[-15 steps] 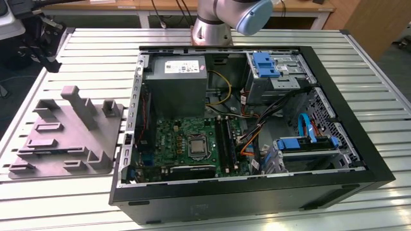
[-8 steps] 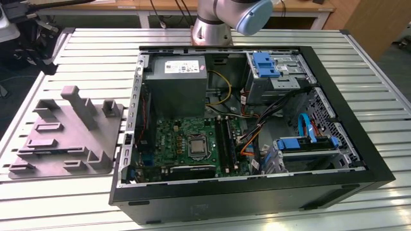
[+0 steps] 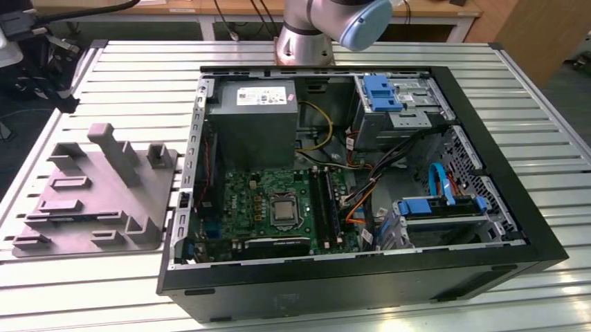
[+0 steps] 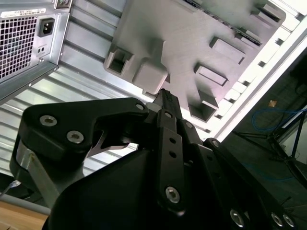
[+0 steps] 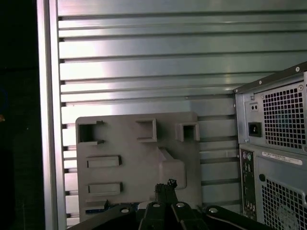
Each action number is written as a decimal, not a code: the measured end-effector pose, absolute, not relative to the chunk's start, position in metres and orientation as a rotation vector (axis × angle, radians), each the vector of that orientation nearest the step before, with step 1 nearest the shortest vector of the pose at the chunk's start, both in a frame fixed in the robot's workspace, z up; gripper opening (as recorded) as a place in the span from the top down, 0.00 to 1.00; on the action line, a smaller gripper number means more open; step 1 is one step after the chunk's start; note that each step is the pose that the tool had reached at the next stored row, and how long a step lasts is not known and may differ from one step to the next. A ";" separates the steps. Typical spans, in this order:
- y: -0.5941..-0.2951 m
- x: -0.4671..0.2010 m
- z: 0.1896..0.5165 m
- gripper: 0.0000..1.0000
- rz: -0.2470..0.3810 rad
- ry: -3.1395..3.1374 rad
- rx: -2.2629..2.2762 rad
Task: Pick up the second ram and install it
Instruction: 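Reach for the second ram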
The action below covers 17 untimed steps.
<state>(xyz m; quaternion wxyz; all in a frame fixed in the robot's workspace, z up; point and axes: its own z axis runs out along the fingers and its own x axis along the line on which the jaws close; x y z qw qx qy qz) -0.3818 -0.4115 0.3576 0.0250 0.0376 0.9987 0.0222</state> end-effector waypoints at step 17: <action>-0.424 -0.390 0.346 0.90 0.066 3.089 0.116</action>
